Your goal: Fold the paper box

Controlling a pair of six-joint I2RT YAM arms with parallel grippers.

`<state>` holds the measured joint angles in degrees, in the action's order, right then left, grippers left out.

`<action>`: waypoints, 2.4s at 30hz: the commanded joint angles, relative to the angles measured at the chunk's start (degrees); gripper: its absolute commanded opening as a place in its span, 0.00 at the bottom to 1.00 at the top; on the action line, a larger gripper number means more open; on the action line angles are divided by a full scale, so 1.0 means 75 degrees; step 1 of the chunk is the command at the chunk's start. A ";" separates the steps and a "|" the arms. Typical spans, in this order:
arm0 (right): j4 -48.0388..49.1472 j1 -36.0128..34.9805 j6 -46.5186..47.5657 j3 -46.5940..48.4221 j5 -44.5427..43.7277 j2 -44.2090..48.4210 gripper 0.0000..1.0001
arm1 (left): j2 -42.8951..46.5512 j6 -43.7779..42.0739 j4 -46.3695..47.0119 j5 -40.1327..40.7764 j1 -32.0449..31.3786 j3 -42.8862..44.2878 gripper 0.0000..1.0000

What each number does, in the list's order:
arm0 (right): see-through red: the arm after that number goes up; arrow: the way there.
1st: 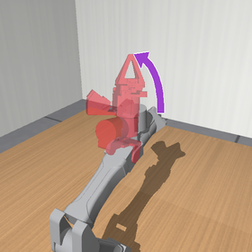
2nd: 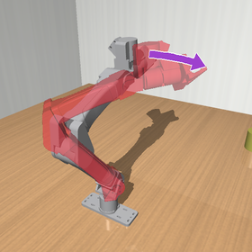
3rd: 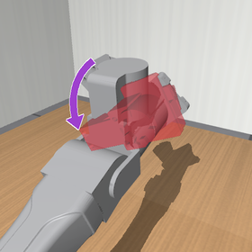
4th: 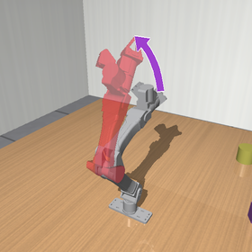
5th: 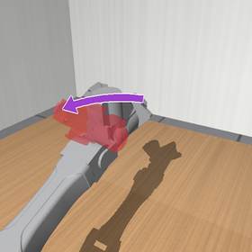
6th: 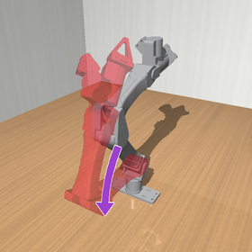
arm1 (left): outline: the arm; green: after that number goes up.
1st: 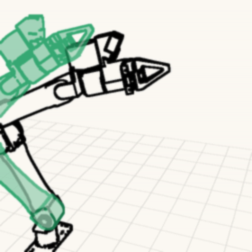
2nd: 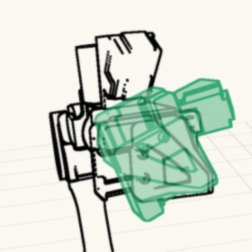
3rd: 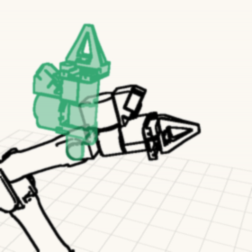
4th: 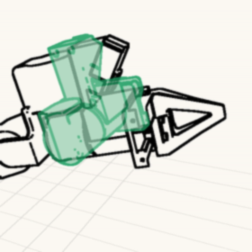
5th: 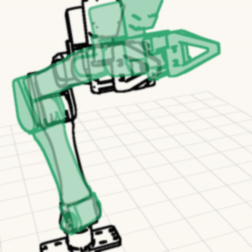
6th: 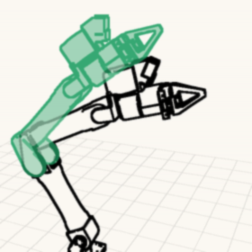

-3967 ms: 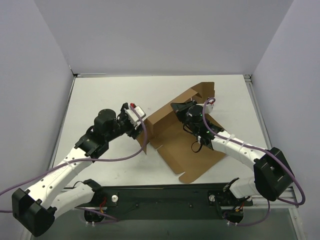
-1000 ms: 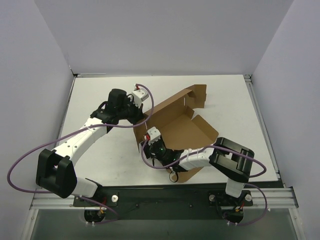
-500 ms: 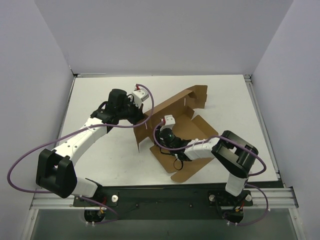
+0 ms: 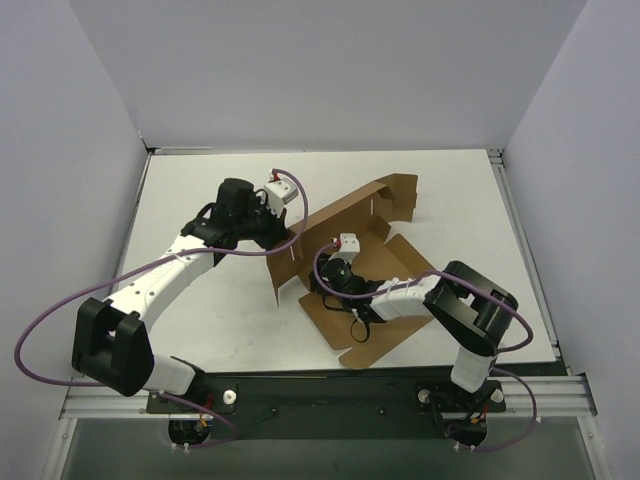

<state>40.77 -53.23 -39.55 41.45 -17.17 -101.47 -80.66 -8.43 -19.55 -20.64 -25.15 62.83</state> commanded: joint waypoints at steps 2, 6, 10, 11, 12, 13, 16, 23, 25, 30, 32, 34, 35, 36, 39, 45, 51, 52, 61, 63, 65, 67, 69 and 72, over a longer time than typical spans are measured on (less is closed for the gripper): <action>-0.1299 0.0254 -0.0246 -0.0475 -0.0699 0.1279 0.43 | 0.0126 -0.0177 -0.0171 -0.0084 0.0025 0.0107 0.00; -0.1919 0.0464 -0.0678 -0.0839 -0.0536 0.2687 0.60 | 0.0138 -0.0201 -0.0136 -0.0002 0.0001 0.0084 0.00; -0.2670 0.0886 -0.1648 -0.1073 0.0014 0.4302 0.66 | 0.0231 -0.0294 -0.0100 0.0092 -0.0092 0.0037 0.00; -0.2683 0.0968 -0.1908 -0.1201 0.0341 0.4527 0.67 | 0.0266 -0.0341 -0.0089 0.0127 -0.0127 0.0014 0.00; -0.2683 0.1096 -0.2177 -0.1249 0.0495 0.4727 0.70 | 0.0278 -0.0365 -0.0042 0.0174 -0.0151 -0.0033 0.00; -0.2613 0.1364 -0.2771 -0.1296 0.0693 0.5053 0.70 | 0.0360 -0.0400 -0.0018 0.0232 -0.0232 -0.0068 0.00; -0.2075 0.1834 -0.3792 -0.1402 0.1409 0.5372 0.73 | 0.0512 -0.0517 0.0157 0.0338 -0.0384 -0.0244 0.00; -0.0353 0.2398 -0.5213 -0.1144 0.2231 0.4660 0.74 | 0.0677 -0.0693 0.0357 0.0748 -0.0725 -0.0455 0.00; 0.0140 0.2410 -0.5402 -0.1109 0.2231 0.4344 0.74 | 0.0677 -0.0728 0.0368 0.0842 -0.0760 -0.0478 0.00; 0.0716 0.2445 -0.5648 -0.1074 0.2149 0.3897 0.71 | 0.0735 -0.0763 0.0439 0.1018 -0.0796 -0.0537 0.00; 0.0844 0.2469 -0.5684 -0.1085 0.2079 0.3768 0.70 | 0.0771 -0.0798 0.0520 0.1065 -0.0807 -0.0584 0.00; 0.1055 0.2492 -0.5684 -0.1086 0.2043 0.3686 0.69 | 0.0771 -0.0810 0.0521 0.1158 -0.0831 -0.0596 0.00; 0.1102 0.2504 -0.5672 -0.1097 0.1985 0.3697 0.69 | 0.0771 -0.0810 0.0509 0.1159 -0.0831 -0.0607 0.00; 0.1137 0.2504 -0.5649 -0.1086 0.1950 0.3721 0.69 | 0.0747 -0.0822 0.0509 0.1170 -0.0831 -0.0608 0.00; 0.0998 0.2550 -0.5485 -0.0969 0.1961 0.3791 0.69 | 0.0736 -0.0822 0.0509 0.1182 -0.0854 -0.0608 0.00; 0.0494 0.2633 -0.5239 -0.0805 0.1738 0.3874 0.70 | 0.0759 -0.0869 0.0521 0.1264 -0.0936 -0.0619 0.00; 0.0493 0.2855 -0.5133 -0.0477 0.1867 0.3324 0.69 | 0.0759 -0.0939 0.0533 0.1311 -0.1053 -0.0654 0.00; 0.0505 0.2867 -0.5086 -0.0441 0.1914 0.3276 0.69 | 0.0759 -0.0951 0.0521 0.1323 -0.1065 -0.0666 0.00; -0.0057 0.1393 -0.2804 -0.1669 0.0334 0.4668 0.62 | 0.0513 -0.0693 0.0333 0.1897 -0.1042 -0.0432 0.00; -0.0431 0.0681 -0.2521 -0.1928 -0.0206 0.4926 0.54 | 0.0490 -0.0635 0.0287 0.1909 -0.1018 -0.0385 0.00; -0.0724 0.0268 -0.2321 -0.2209 -0.0417 0.4940 0.42 | 0.0466 -0.0588 0.0275 0.1897 -0.1007 -0.0373 0.00; -0.0889 -0.0143 -0.2344 -0.2339 -0.0453 0.4683 0.35 | 0.0443 -0.0529 0.0251 0.1909 -0.0995 -0.0338 0.00; -0.0773 -0.0354 -0.2390 -0.2491 -0.0161 0.4180 0.27 | 0.0384 -0.0459 0.0205 0.1909 -0.0995 -0.0280 0.00; -0.0281 -0.0507 -0.2496 -0.2480 0.0366 0.3395 0.19 | 0.0326 -0.0412 0.0158 0.1932 -0.0995 -0.0256 0.00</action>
<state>36.18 -55.42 -59.68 23.38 -15.53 -69.82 -76.97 -12.05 -15.92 -7.66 -32.84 58.63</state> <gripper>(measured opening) 0.240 0.036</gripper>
